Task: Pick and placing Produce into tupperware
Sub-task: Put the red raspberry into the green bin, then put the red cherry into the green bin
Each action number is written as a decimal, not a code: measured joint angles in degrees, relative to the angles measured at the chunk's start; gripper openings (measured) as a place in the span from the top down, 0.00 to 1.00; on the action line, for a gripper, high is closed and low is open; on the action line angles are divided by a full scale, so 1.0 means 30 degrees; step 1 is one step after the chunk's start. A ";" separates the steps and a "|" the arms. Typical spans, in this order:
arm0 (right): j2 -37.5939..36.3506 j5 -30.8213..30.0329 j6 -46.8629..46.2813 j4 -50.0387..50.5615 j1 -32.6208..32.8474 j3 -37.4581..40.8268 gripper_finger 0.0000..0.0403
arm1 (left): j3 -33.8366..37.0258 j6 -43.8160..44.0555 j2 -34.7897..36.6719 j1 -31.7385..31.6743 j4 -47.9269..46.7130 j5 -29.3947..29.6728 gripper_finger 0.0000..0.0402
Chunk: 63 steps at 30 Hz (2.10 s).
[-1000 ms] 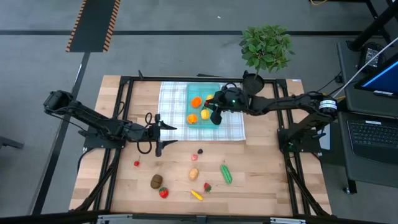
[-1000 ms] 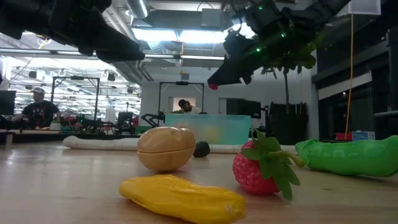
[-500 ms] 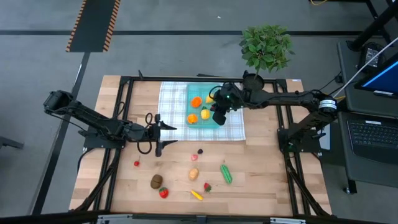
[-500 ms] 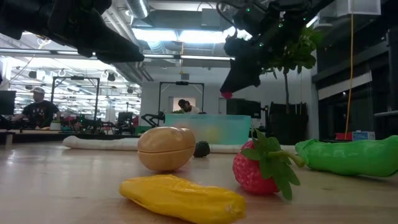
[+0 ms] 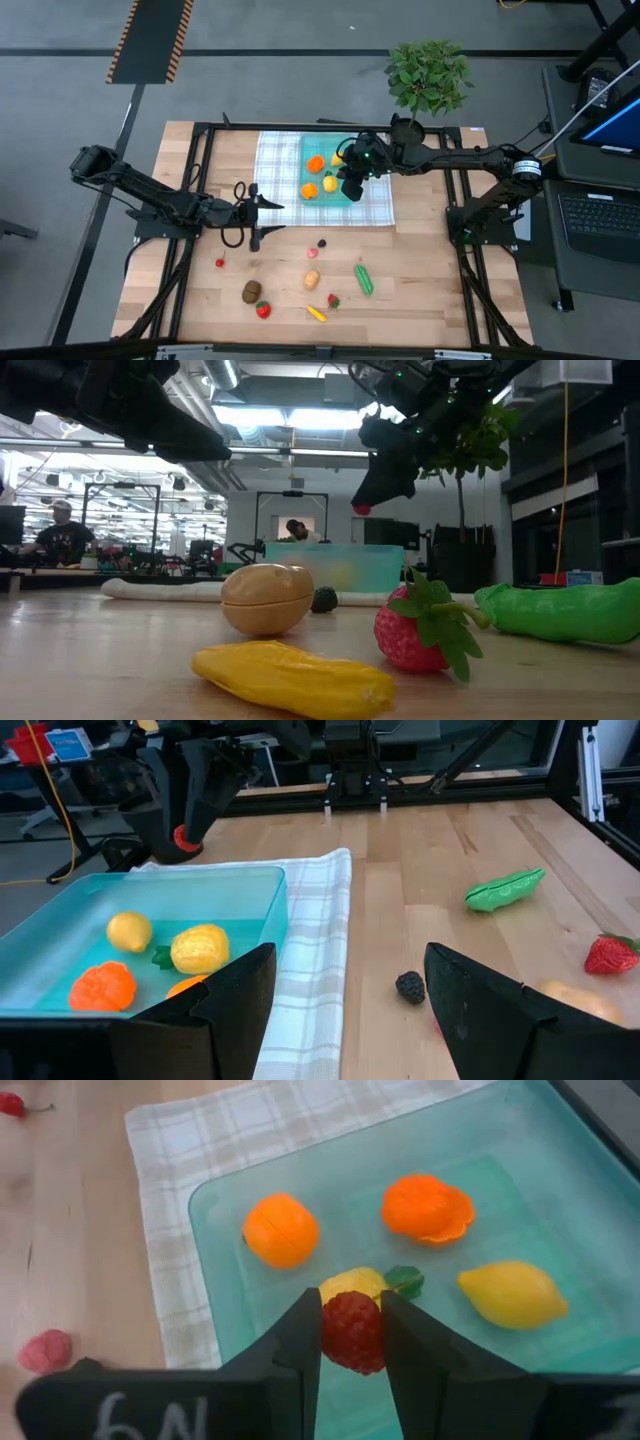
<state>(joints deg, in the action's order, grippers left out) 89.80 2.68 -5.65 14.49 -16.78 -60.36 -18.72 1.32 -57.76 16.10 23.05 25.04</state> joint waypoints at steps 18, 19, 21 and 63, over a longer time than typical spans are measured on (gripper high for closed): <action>0.3410 -0.0015 0.0029 -0.0628 0.0169 -0.0007 0.78 | 0.0000 0.0372 0.0000 0.0029 0.0006 0.0000 0.38; 0.3534 -0.0015 0.0029 -0.0612 0.0168 -0.0007 0.78 | 0.0000 0.0372 0.0000 0.0029 0.0007 0.0000 0.38; 0.3735 -0.0014 -0.0003 -0.0596 0.0197 -0.0006 0.78 | 0.0000 0.0372 0.0000 0.0029 0.0002 0.0000 0.38; -0.3749 -0.2484 0.1776 -0.3811 0.4668 0.1783 0.59 | 0.0000 0.0372 0.0000 0.0036 -0.0015 -0.0007 0.38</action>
<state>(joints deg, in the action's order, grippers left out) 78.55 -4.77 -0.32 3.06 -2.77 -55.01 -18.72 2.44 -57.76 16.21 23.00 25.02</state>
